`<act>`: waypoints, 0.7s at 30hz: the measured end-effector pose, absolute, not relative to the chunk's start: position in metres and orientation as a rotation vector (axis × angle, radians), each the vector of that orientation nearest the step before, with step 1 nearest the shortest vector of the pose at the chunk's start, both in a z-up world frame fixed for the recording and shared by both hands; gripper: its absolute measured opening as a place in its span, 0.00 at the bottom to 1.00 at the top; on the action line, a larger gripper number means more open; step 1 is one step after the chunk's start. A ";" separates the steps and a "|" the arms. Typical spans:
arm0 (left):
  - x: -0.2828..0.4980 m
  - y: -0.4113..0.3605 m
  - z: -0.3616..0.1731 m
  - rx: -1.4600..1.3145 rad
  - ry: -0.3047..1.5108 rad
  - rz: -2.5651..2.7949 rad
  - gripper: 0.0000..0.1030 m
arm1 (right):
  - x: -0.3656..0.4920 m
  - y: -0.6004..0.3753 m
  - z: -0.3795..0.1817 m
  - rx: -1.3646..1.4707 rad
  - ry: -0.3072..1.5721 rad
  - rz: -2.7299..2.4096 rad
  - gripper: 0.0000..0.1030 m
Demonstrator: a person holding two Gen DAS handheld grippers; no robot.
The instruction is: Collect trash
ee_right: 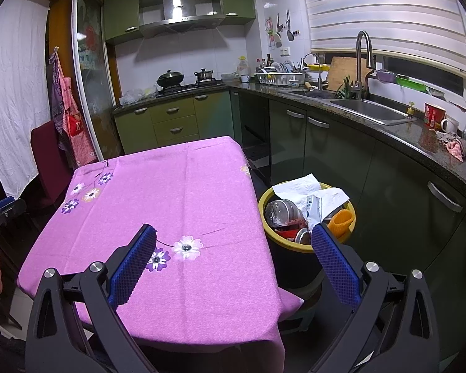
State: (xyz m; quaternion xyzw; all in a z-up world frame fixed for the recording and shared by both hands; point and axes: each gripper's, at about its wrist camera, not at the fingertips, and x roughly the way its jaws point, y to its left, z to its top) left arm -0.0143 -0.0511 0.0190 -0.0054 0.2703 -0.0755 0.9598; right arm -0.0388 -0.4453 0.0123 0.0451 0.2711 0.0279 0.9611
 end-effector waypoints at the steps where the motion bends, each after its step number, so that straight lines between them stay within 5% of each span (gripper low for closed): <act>1: -0.014 -0.051 0.019 -0.011 0.549 -0.154 0.94 | -0.039 -0.445 0.012 0.091 0.550 0.057 0.96; 21: -0.010 -0.052 0.014 -0.019 0.565 -0.163 0.94 | -0.039 -0.444 0.009 0.094 0.557 0.053 0.96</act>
